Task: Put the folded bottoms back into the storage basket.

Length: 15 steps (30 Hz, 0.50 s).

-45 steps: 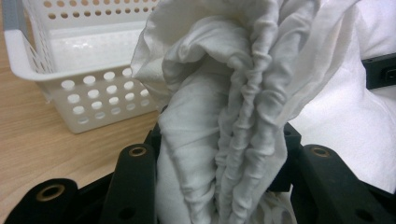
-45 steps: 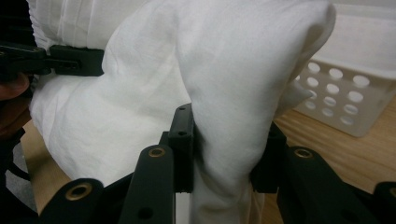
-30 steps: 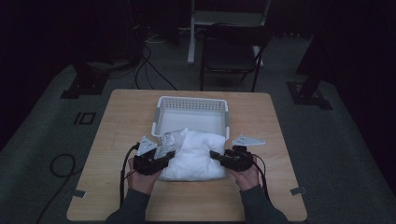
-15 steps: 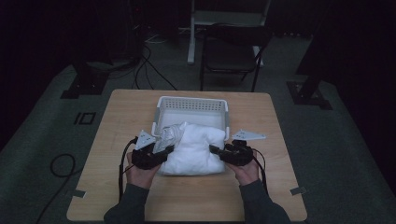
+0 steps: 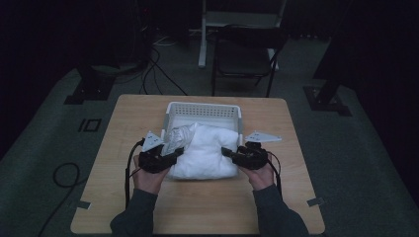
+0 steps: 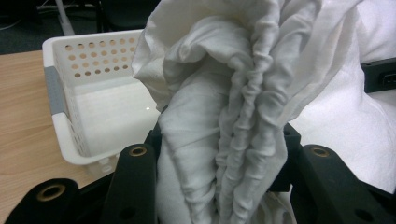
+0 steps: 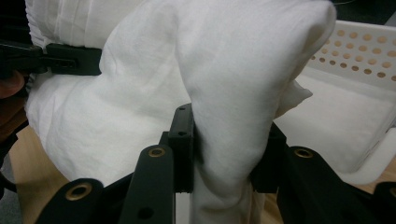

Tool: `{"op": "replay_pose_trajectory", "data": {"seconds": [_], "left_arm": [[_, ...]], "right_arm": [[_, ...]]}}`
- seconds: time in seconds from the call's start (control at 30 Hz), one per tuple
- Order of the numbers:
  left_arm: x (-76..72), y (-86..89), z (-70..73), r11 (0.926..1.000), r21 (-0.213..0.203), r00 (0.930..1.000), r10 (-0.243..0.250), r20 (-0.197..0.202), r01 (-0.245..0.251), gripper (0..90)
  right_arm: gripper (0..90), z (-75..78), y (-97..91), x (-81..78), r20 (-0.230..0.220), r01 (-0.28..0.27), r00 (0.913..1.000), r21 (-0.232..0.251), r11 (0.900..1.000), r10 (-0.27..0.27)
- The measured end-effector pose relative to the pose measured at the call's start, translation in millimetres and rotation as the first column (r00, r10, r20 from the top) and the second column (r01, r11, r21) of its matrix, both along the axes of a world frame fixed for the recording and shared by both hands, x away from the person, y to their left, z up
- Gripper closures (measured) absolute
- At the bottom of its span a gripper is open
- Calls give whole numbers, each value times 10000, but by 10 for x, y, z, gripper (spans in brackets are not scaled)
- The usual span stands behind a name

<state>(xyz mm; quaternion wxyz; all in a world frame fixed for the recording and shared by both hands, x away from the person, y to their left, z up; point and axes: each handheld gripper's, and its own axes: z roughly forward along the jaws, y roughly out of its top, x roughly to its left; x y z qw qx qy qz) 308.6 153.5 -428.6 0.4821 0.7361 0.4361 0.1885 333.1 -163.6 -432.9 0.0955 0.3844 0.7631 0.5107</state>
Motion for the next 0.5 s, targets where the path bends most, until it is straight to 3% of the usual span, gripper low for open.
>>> {"op": "replay_pose_trajectory", "data": {"seconds": [0.5], "left_arm": [[149,-13,62,10000,-9,10000,28,5,-28,574]], "right_arm": [[674,78,0,125,43,144,9999,-83,9999,-143]]}}
